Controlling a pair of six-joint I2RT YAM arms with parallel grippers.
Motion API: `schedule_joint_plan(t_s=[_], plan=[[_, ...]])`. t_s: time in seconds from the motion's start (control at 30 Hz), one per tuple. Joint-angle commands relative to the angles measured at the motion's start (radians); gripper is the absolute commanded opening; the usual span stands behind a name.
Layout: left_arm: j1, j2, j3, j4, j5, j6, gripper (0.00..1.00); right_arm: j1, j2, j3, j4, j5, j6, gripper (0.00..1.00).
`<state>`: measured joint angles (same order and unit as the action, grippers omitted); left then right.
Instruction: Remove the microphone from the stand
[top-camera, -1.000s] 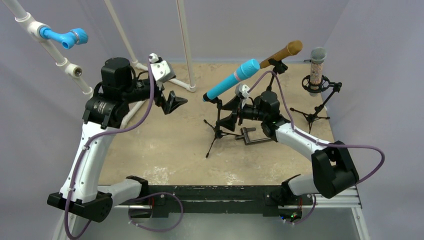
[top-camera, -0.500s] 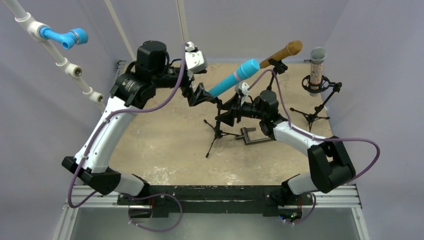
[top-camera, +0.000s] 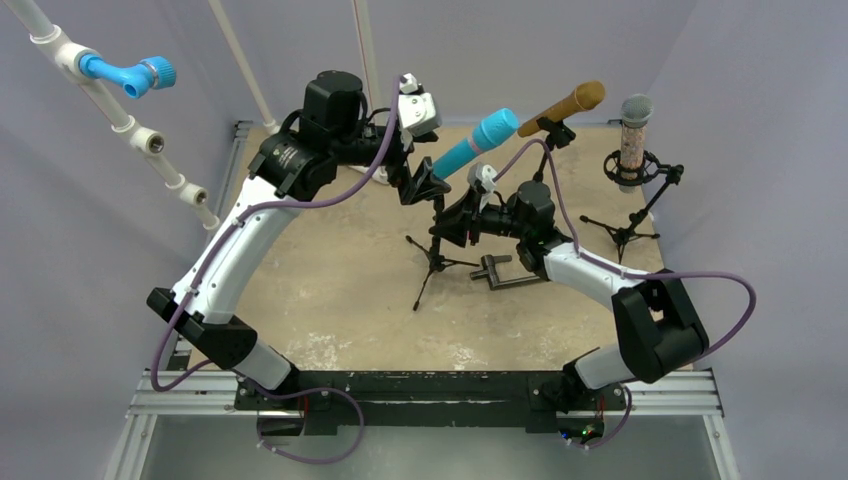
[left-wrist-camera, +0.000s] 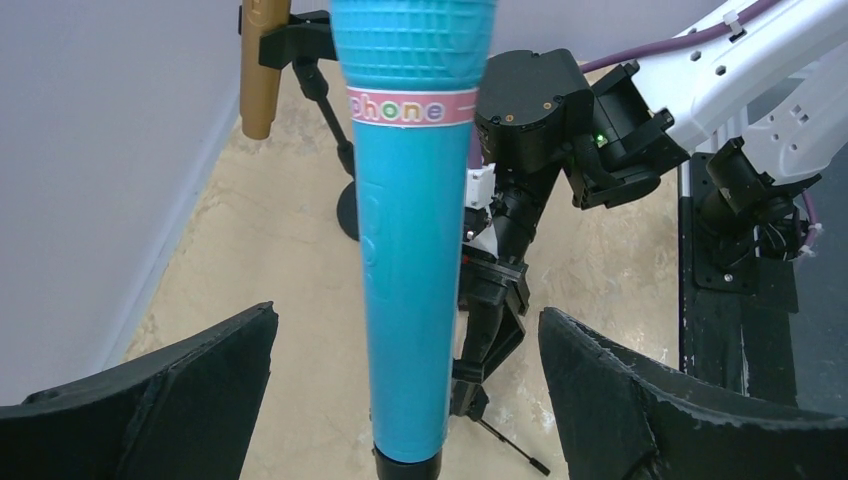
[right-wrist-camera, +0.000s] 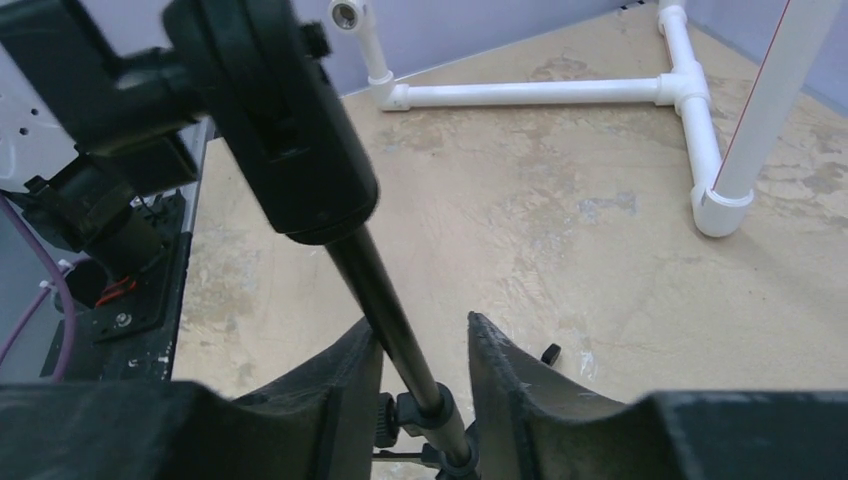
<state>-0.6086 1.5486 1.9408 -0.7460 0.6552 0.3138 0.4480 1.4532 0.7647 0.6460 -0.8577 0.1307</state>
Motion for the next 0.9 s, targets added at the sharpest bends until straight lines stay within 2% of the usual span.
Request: schedule_joint_plan(t_s=[0.0, 0.33, 0.67, 0.87], plan=[[-0.010, -0.004, 0.041, 0.029, 0.026, -0.015, 1.00, 0.001, 0.010, 0.006, 0.061, 0.039, -0.022, 0.30], [-0.020, 0.027, 0.055, 0.067, -0.038, -0.003, 1.00, 0.002, -0.013, -0.021, 0.039, 0.022, -0.057, 0.00], [-0.023, 0.076, 0.133, 0.105, -0.104, 0.008, 0.98, 0.026, -0.066, -0.055, -0.048, 0.004, -0.148, 0.00], [-0.035, 0.107, 0.171, 0.043, -0.020, 0.012, 0.87, 0.032, -0.065, -0.063, -0.062, 0.003, -0.179, 0.00]])
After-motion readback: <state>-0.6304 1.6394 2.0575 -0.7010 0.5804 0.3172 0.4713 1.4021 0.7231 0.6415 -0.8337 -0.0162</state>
